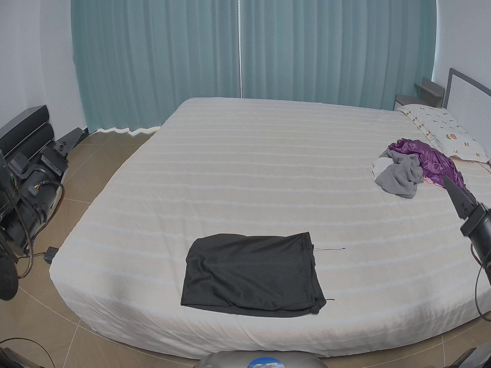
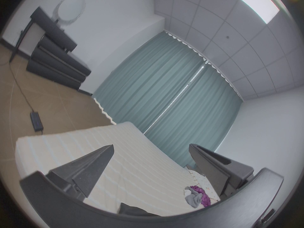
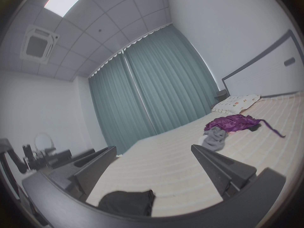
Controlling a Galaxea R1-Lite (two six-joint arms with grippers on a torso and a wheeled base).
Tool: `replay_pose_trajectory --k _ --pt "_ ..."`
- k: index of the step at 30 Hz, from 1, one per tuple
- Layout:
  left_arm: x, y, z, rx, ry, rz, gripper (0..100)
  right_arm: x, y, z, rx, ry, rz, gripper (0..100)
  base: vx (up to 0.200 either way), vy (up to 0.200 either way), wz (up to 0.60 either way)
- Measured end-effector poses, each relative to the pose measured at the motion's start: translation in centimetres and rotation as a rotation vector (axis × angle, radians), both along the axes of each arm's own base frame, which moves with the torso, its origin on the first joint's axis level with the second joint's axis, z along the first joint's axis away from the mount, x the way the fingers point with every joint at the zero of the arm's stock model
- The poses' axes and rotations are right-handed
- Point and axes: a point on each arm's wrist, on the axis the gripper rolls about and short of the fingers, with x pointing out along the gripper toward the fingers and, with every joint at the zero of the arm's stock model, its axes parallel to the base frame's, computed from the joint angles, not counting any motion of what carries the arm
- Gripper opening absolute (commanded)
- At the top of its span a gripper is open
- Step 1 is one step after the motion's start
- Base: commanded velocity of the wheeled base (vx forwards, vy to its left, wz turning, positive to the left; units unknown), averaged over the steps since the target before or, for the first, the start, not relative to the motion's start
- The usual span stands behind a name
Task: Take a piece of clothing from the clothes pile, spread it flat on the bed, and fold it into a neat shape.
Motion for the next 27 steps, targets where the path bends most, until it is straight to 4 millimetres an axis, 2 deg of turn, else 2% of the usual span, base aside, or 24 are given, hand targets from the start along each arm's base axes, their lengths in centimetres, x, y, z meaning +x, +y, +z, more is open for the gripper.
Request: replay_pose_trajectory --k 15,20,27 --pt "-9.8 0.6 0.3 0.27 -0.118 0.156 100 -10.9 -1.5 -4.0 -0.295 0.219 -0.013 100 0.0 0.0 0.0" --pt "-13.8 0.7 0.0 0.399 -0.152 0.224 100 -13.9 -1.7 -4.8 -0.357 0.207 -0.042 100 0.0 0.0 0.0" --pt "-19.6 0.9 -1.2 0.574 -0.209 0.315 100 -16.2 -1.8 -4.5 -0.412 0.042 -0.119 100 0.0 0.0 0.0"
